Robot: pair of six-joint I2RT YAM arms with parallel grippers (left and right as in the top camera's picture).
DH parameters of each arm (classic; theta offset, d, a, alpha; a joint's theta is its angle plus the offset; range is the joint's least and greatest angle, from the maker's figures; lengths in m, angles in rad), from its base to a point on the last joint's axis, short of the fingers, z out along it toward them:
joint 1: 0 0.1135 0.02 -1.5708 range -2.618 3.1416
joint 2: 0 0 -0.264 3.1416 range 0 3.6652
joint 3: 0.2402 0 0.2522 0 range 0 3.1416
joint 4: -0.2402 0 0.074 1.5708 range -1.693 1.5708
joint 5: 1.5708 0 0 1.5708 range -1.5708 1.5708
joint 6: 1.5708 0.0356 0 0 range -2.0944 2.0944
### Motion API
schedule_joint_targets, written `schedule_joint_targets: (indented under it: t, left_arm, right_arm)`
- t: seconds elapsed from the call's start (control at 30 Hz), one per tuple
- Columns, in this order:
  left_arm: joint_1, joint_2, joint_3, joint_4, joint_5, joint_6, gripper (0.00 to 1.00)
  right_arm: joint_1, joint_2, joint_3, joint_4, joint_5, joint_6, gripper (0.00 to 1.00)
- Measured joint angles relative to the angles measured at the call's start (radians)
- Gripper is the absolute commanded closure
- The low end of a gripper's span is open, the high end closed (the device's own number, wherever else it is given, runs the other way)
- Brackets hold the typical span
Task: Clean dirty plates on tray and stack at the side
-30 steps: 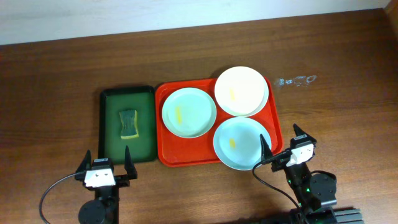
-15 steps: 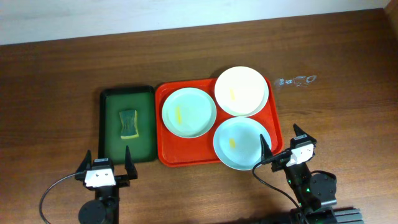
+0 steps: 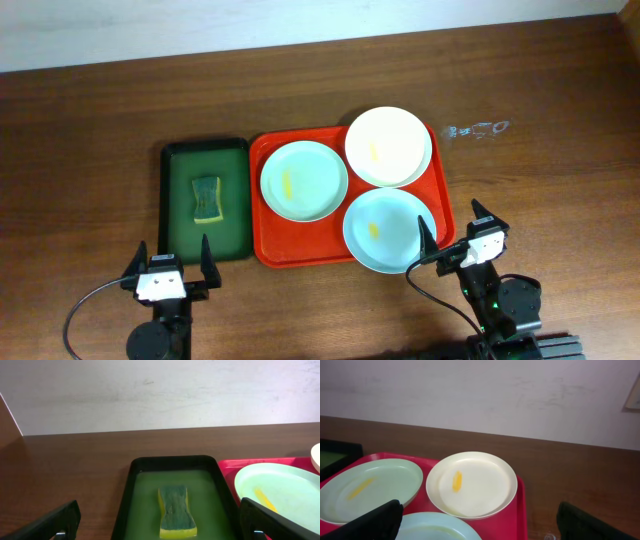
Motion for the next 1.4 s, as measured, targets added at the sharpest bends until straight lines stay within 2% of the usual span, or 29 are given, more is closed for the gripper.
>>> schedule_joint_targets:
  t: [0.57,0.67,0.77,0.9,1.0,1.1,1.17,1.2,1.3,1.4]
  left_arm:
    - [0.0,0.0,0.0,0.013,0.002,0.0,0.01]
    - [0.0,0.0,0.0,0.004,0.06,-0.001,0.01]
    - [0.0,0.0,0.0,0.018,0.11,-0.005,0.01]
    - [0.0,0.0,0.001,0.01,0.165,-0.104,0.01]
    - [0.0,0.008,0.055,-0.09,0.192,-0.159,0.01]
    - [0.0,0.116,0.27,-0.251,0.207,-0.182,0.01]
    - [0.0,0.253,0.492,-0.343,0.214,-0.189,0.01]
    - [0.0,0.317,0.572,-0.373,0.214,-0.189,0.01]
    - [-0.001,0.624,0.927,-0.613,0.218,-0.15,0.01]
    - [-0.001,0.974,1.369,-0.967,0.218,-0.126,0.01]
  right_arm:
    - [0.0,0.0,0.0,0.0,-0.001,-0.001,0.02]
    - [0.0,0.0,0.0,0.002,-0.019,0.018,0.02]
    - [0.0,0.0,0.0,0.002,-0.029,0.068,0.02]
    - [0.0,0.0,0.006,-0.003,-0.032,0.156,0.02]
    - [0.0,0.039,0.084,-0.065,-0.039,0.283,0.02]
    - [0.0,0.141,0.25,-0.173,-0.046,0.344,0.02]
    - [0.0,0.282,0.439,-0.259,-0.06,0.364,0.02]
    - [0.0,0.376,0.561,-0.353,-0.074,0.371,0.02]
    - [-0.001,0.675,0.918,-0.624,-0.133,0.379,0.02]
    - [-0.001,0.962,1.276,-0.968,-0.166,0.365,0.02]
